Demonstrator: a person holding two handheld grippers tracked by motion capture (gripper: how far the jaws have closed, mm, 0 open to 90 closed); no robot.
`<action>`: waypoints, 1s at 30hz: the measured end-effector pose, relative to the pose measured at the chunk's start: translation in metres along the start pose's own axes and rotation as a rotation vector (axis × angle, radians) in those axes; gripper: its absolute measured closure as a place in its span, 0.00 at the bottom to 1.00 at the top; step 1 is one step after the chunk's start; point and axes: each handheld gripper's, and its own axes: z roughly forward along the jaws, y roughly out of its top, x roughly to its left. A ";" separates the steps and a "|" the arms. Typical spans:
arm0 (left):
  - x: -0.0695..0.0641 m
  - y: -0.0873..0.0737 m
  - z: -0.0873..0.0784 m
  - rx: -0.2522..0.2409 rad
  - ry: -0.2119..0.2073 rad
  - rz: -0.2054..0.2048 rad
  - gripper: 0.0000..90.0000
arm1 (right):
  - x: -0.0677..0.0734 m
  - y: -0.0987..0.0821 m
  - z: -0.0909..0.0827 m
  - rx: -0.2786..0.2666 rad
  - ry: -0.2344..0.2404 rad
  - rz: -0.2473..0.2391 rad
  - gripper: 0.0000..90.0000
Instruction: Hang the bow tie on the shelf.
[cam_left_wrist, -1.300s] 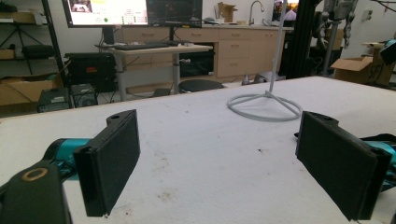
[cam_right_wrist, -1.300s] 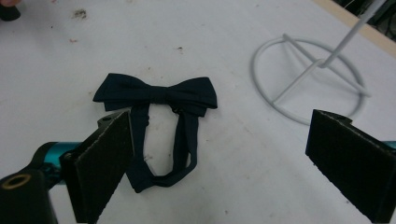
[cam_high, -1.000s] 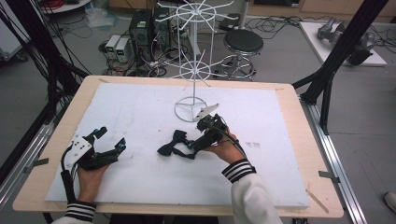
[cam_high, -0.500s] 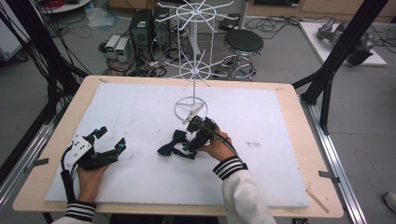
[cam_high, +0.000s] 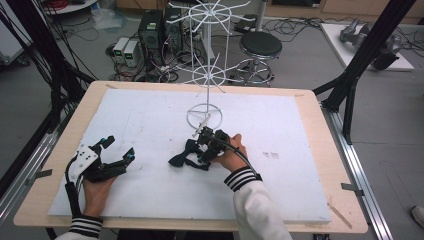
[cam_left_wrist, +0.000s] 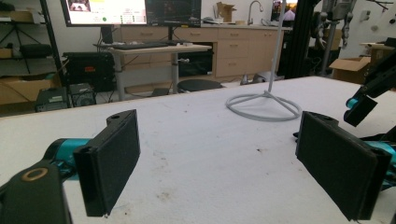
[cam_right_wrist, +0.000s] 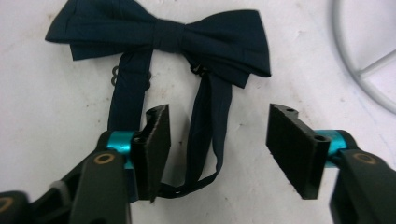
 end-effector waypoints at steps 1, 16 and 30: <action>0.000 0.000 0.000 0.000 0.000 0.000 0.16 | 0.000 0.000 0.000 0.000 0.000 0.000 0.45; 0.000 0.000 0.000 -0.002 -0.001 -0.005 0.16 | 0.001 -0.001 0.007 0.065 0.035 -0.043 0.68; 0.000 0.000 0.000 -0.002 -0.001 -0.005 0.16 | -0.001 -0.001 0.007 0.083 0.036 -0.021 0.91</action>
